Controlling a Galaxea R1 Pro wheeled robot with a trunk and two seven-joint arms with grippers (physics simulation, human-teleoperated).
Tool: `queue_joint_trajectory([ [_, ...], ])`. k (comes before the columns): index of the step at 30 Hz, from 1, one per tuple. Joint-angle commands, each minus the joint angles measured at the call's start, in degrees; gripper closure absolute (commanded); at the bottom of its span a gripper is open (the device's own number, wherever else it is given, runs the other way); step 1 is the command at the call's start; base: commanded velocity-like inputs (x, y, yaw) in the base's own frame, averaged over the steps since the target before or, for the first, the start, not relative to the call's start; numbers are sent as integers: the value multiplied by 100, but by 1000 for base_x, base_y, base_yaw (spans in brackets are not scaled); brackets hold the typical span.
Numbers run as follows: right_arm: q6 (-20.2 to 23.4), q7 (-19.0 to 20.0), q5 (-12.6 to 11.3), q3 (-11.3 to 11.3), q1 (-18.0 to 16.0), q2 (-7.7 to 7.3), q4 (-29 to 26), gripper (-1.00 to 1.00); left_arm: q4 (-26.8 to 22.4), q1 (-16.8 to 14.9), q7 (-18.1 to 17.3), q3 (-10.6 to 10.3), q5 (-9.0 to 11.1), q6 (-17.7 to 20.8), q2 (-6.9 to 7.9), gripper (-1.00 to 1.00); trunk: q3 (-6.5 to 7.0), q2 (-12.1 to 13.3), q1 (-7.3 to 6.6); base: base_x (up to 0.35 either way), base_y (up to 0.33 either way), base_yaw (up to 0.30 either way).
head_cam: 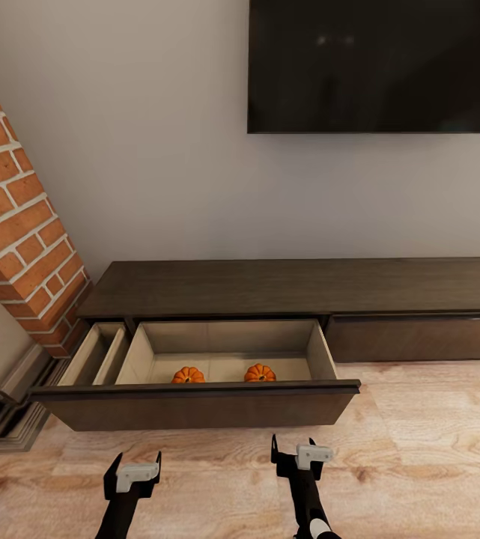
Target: Place each of the two pumpkins and all three candles from the living room inside a cabinet in the living room (use any cabinet), then make sure every cabinet is closed, and position the cauldron so it is next to a table in the living room.
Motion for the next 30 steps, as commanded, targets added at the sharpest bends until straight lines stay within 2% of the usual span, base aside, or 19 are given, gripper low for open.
queue_joint_trajectory([
  [1,-19,-27,-42,54,-4,0,6,-100,2,-4,24,-49,41,-13,0,-100,-4,-2,-1,0,0,0],
  [13,-22,-24,-21,93,-5,5,215,-100,5,-6,24,-52,39,-3,-9,-100,-4,-2,-1,5,0,0],
  [20,-22,-8,-11,96,-11,5,236,-100,2,-6,24,-54,37,-4,-8,-100,-4,-2,-1,159,0,0],
  [30,-16,-6,-11,95,-6,5,246,-100,-4,-6,24,-54,37,-4,-8,-100,-4,-2,-1,26,0,0],
])
